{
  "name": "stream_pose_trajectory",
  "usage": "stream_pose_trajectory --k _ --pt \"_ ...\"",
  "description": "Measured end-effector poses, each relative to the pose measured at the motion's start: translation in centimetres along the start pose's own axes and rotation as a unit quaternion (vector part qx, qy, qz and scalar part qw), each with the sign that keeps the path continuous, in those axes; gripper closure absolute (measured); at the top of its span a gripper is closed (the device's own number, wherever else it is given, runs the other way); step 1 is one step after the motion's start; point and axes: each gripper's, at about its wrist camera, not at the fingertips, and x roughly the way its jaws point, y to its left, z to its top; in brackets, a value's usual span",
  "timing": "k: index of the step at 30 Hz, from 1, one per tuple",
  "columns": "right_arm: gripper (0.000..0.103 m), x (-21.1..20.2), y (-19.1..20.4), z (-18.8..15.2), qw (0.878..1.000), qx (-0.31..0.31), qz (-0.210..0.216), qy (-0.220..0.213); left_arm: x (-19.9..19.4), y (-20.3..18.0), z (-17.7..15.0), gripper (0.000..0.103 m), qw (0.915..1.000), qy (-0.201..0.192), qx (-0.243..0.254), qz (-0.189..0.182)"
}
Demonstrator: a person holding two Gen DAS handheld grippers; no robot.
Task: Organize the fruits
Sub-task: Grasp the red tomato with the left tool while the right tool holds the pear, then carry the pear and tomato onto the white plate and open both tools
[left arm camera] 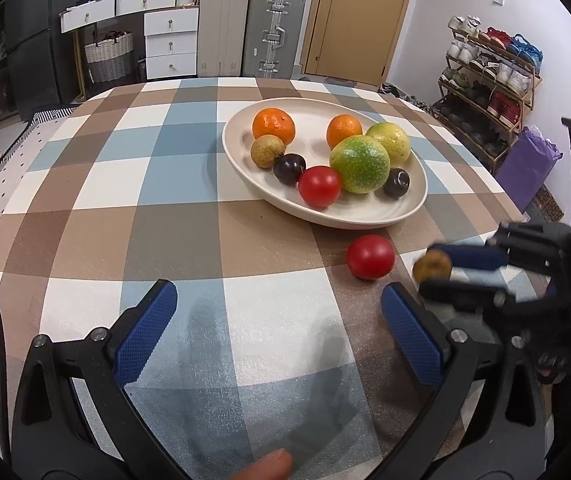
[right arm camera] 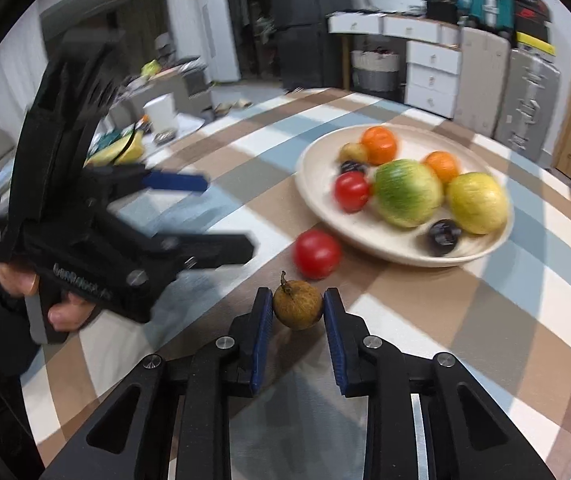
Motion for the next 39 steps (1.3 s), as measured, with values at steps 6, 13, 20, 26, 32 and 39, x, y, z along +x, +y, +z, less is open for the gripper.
stream_pose_trajectory --k 6,13,20,26,32,39 --pt "0.076 -1.1 -2.3 0.4 0.998 0.04 -0.041 -0.032 0.0 -1.1 0.0 0.001 0.9999 -0.002 0.001 -0.011" --pt "0.076 -2.3 -4.6 0.9 0.992 0.081 -0.072 -0.064 1.1 -2.9 0.4 0.001 0.9998 0.012 0.002 -0.019" --pt "0.076 -2.4 -5.4 0.7 0.99 0.098 -0.081 -0.069 2.8 -3.8 1.0 0.004 0.9995 0.032 -0.007 -0.003" --pt "0.076 -2.7 -5.2 0.6 0.99 0.099 -0.075 -0.072 3.5 -4.5 1.4 0.022 0.9993 0.038 0.0 -0.001" --pt "0.076 -2.6 -5.3 0.6 0.99 0.1 -0.074 -0.072 3.7 -5.4 1.7 0.045 0.9991 0.036 0.013 -0.019" --pt "0.076 -2.7 -5.6 0.6 0.989 0.106 -0.074 -0.076 3.7 -5.6 1.8 0.067 0.9989 0.035 0.018 -0.024"
